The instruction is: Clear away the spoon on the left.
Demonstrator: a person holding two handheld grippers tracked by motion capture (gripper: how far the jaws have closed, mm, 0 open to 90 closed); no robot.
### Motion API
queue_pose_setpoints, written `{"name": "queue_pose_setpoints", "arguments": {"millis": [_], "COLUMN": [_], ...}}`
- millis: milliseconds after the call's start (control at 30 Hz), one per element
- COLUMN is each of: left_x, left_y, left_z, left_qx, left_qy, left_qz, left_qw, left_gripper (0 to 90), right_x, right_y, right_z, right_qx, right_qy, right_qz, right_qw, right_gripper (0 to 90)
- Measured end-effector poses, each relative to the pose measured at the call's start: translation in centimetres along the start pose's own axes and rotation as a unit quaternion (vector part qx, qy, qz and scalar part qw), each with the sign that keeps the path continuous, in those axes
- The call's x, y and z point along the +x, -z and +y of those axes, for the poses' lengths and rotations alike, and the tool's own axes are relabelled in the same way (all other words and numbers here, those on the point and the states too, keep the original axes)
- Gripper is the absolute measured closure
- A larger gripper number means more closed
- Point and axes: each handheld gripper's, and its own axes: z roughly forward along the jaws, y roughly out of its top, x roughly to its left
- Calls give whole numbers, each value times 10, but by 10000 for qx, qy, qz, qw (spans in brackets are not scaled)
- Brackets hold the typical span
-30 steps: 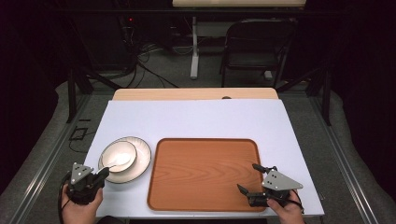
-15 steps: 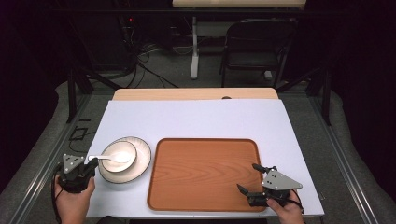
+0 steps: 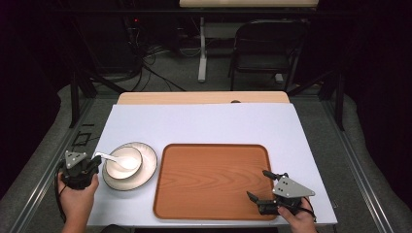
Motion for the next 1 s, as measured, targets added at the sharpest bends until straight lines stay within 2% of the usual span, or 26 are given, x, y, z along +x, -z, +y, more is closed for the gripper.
{"name": "queue_pose_setpoints", "arguments": {"millis": [233,300,433,467,500,533,567,600,633,667,700,733,967,1000], "left_x": [2,3,5,6,7,9,9,10,10,12,12,14,18,20], "left_y": [7,11,14,15,16,17,17,18,18,19,19,20,19,19], "left_z": [0,1,2,2,2,2,2,2,2,2,2,2,0,-1], "left_qx": [-78,-91,-119,-151,-182,-222,-222,-250,-250,-262,-262,-281,-290,-276], "left_qy": [232,378,522,597,646,750,750,879,879,1019,1019,1120,1296,1352], "left_qz": [-127,-205,-285,-338,-398,-486,-486,-535,-535,-596,-596,-651,-676,-705], "left_qw": [9996,9990,9982,9975,9970,9958,9958,9944,9944,9927,9927,9912,9888,9879], "left_gripper": [854,812,723,723,653,621,593,562,529,507,497,487,458,457], "right_x": [0,0,0,0,0,0,0,0,0,0,0,0,0,0], "right_y": [0,0,0,0,0,0,0,0,0,0,0,0,0,0], "right_z": [0,0,0,0,0,0,0,0,0,0,0,0,0,0], "right_qx": [3,2,1,3,5,4,4,3,2,6,5,5,5,5], "right_qy": [5,4,8,9,10,8,8,5,8,10,11,10,6,10], "right_qz": [4,-2,-3,-3,-4,-3,-3,0,0,-2,-4,-3,1,1], "right_qw": [10000,10000,10000,10000,10000,10000,10000,10000,10000,10000,10000,10000,10000,10000], "right_gripper": [144,144,144,144,144,144,144,144,144,144,144,143,144,144]}}
